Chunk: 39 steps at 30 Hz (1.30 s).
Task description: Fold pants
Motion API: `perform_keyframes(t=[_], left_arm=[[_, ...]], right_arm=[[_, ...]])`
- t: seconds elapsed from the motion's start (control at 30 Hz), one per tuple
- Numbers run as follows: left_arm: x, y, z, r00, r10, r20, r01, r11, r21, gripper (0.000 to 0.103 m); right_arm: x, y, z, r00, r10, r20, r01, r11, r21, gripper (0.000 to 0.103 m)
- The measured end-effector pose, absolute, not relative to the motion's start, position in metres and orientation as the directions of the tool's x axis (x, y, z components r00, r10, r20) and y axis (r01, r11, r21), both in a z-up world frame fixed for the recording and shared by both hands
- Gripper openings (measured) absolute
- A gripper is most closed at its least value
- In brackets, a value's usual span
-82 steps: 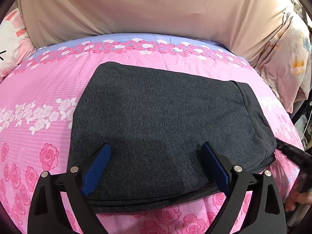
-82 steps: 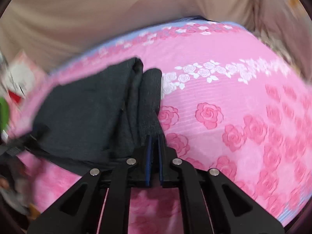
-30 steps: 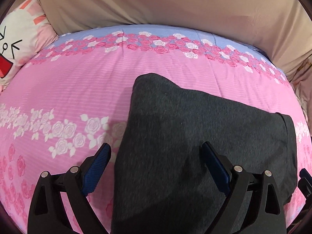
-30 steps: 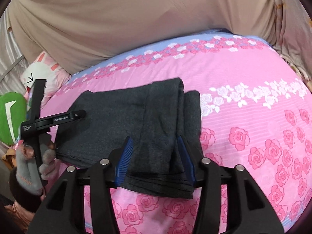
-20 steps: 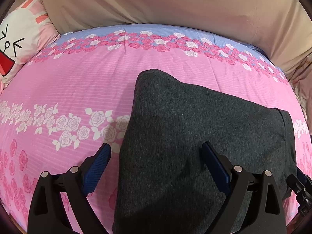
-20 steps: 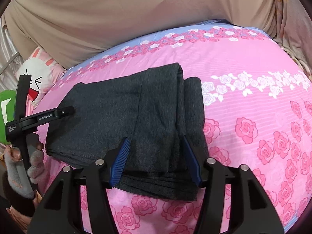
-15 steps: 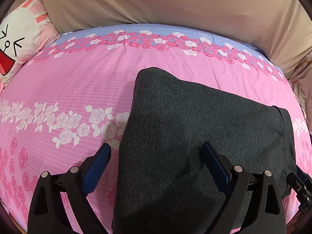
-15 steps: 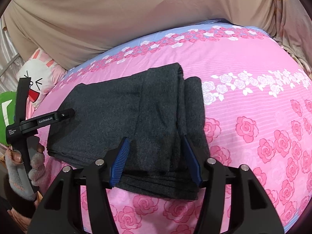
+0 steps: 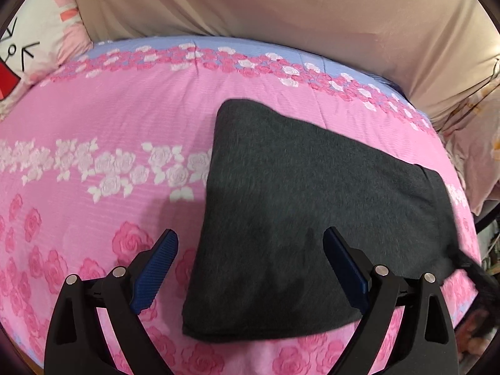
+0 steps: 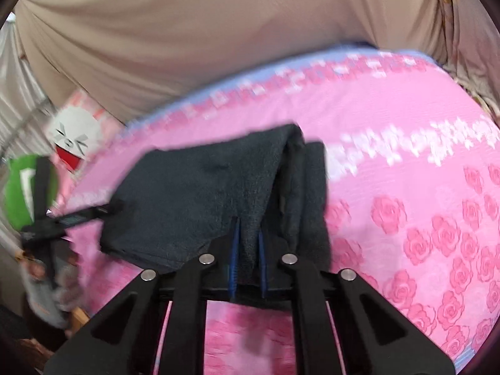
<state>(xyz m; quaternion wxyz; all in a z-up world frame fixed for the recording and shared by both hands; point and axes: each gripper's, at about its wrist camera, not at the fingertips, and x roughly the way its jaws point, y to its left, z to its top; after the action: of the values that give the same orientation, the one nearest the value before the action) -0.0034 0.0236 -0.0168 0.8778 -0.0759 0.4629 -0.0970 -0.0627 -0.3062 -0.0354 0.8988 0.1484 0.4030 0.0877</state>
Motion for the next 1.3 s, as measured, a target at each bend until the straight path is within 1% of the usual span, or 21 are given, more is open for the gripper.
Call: perform_keyframes(t=[0.03, 0.13, 0.2, 0.27, 0.43, 0.5, 0.57, 0.63, 0.67, 0.7, 0.73, 0.77, 0.8, 0.87, 0.93, 1.0, 1.1, 1.17, 1.2, 1.27, 1.3], left_arm=[[-0.004, 0.024, -0.020, 0.547, -0.252, -0.798, 0.104, 0.967, -0.235, 0.092], [-0.006, 0.030, -0.031, 0.525, -0.275, -0.806, 0.091, 0.959, -0.268, 0.092], [-0.009, 0.037, -0.035, 0.523, -0.329, -0.786, 0.100, 0.940, -0.327, 0.092], [-0.012, 0.042, -0.035, 0.536, -0.362, -0.763, 0.108, 0.925, -0.363, 0.092], [-0.013, 0.046, -0.035, 0.533, -0.439, -0.723, 0.131, 0.887, -0.442, 0.091], [-0.015, 0.047, -0.034, 0.542, -0.445, -0.713, 0.130, 0.883, -0.452, 0.091], [-0.020, 0.047, -0.031, 0.564, -0.441, -0.698, 0.139, 0.884, -0.446, 0.091], [-0.030, 0.044, -0.023, 0.591, -0.441, -0.675, 0.170, 0.887, -0.430, 0.091], [-0.034, 0.042, -0.019, 0.599, -0.445, -0.666, 0.188, 0.887, -0.423, 0.091], [-0.041, 0.035, -0.013, 0.607, -0.449, -0.656, 0.225, 0.888, -0.401, 0.092], [-0.046, 0.029, -0.008, 0.611, -0.446, -0.653, 0.251, 0.892, -0.375, 0.092], [-0.050, 0.020, -0.003, 0.621, -0.431, -0.655, 0.279, 0.902, -0.329, 0.092], [-0.057, 0.005, 0.005, 0.646, -0.391, -0.655, 0.309, 0.919, -0.244, 0.092], [-0.063, -0.019, 0.012, 0.675, -0.355, -0.647, 0.347, 0.926, -0.146, 0.092], [-0.068, -0.040, 0.019, 0.697, -0.338, -0.633, 0.373, 0.924, -0.082, 0.092], [-0.079, -0.056, 0.028, 0.711, -0.371, -0.597, 0.425, 0.903, -0.055, 0.092], [-0.094, -0.066, 0.044, 0.761, -0.367, -0.535, 0.414, 0.910, -0.036, 0.092], [-0.095, -0.077, 0.046, 0.730, -0.425, -0.535, 0.471, 0.880, -0.057, 0.092], [-0.093, -0.090, 0.044, 0.699, -0.454, -0.553, 0.511, 0.858, -0.059, 0.092], [-0.089, -0.114, 0.037, 0.683, -0.456, -0.570, 0.540, 0.841, -0.026, 0.092], [-0.087, -0.129, 0.033, 0.692, -0.443, -0.569, 0.549, 0.836, 0.017, 0.092]], right_arm=[[-0.063, -0.308, -0.041, 0.669, 0.280, -0.689, -0.027, 0.935, 0.353, 0.019], [-0.071, -0.315, -0.031, 0.692, 0.295, -0.658, -0.006, 0.915, 0.404, 0.027], [-0.074, -0.316, -0.024, 0.706, 0.267, -0.656, 0.002, 0.925, 0.379, 0.044], [-0.072, -0.321, -0.026, 0.706, 0.242, -0.665, 0.031, 0.928, 0.371, 0.050], [-0.060, -0.313, -0.027, 0.695, 0.315, -0.646, -0.018, 0.906, 0.422, 0.050], [-0.046, -0.307, -0.025, 0.694, 0.301, -0.654, -0.026, 0.919, 0.394, 0.054], [-0.032, -0.305, -0.028, 0.685, 0.269, -0.678, -0.012, 0.934, 0.358, 0.064], [-0.025, -0.304, -0.035, 0.670, 0.258, -0.696, 0.000, 0.938, 0.348, 0.065], [-0.023, -0.301, -0.038, 0.661, 0.265, -0.702, -0.012, 0.939, 0.343, 0.055], [-0.023, -0.299, -0.038, 0.653, 0.285, -0.701, -0.037, 0.937, 0.347, 0.036], [-0.023, -0.300, -0.034, 0.641, 0.325, -0.695, -0.057, 0.924, 0.379, 0.031], [-0.023, -0.302, -0.029, 0.639, 0.348, -0.686, -0.064, 0.913, 0.404, 0.021], [-0.024, -0.304, -0.022, 0.631, 0.390, -0.671, -0.082, 0.893, 0.442, 0.019], [-0.021, -0.307, -0.004, 0.620, 0.459, -0.636, -0.120, 0.857, 0.501, 0.018], [-0.018, -0.304, 0.011, 0.616, 0.490, -0.617, -0.154, 0.843, 0.516, 0.018], [-0.015, -0.298, 0.026, 0.606, 0.520, -0.602, -0.197, 0.832, 0.519, 0.018], [-0.011, -0.290, 0.036, 0.600, 0.525, -0.604, -0.220, 0.834, 0.506, 0.018], [-0.006, -0.290, 0.036, 0.569, 0.580, -0.584, -0.228, 0.793, 0.565, 0.018], [-0.004, -0.289, 0.037, 0.558, 0.599, -0.575, -0.232, 0.777, 0.585, 0.018], [-0.003, -0.285, 0.043, 0.549, 0.613, -0.568, -0.243, 0.768, 0.593, 0.018], [-0.003, -0.283, 0.046, 0.547, 0.615, -0.569, -0.247, 0.767, 0.592, 0.018]])
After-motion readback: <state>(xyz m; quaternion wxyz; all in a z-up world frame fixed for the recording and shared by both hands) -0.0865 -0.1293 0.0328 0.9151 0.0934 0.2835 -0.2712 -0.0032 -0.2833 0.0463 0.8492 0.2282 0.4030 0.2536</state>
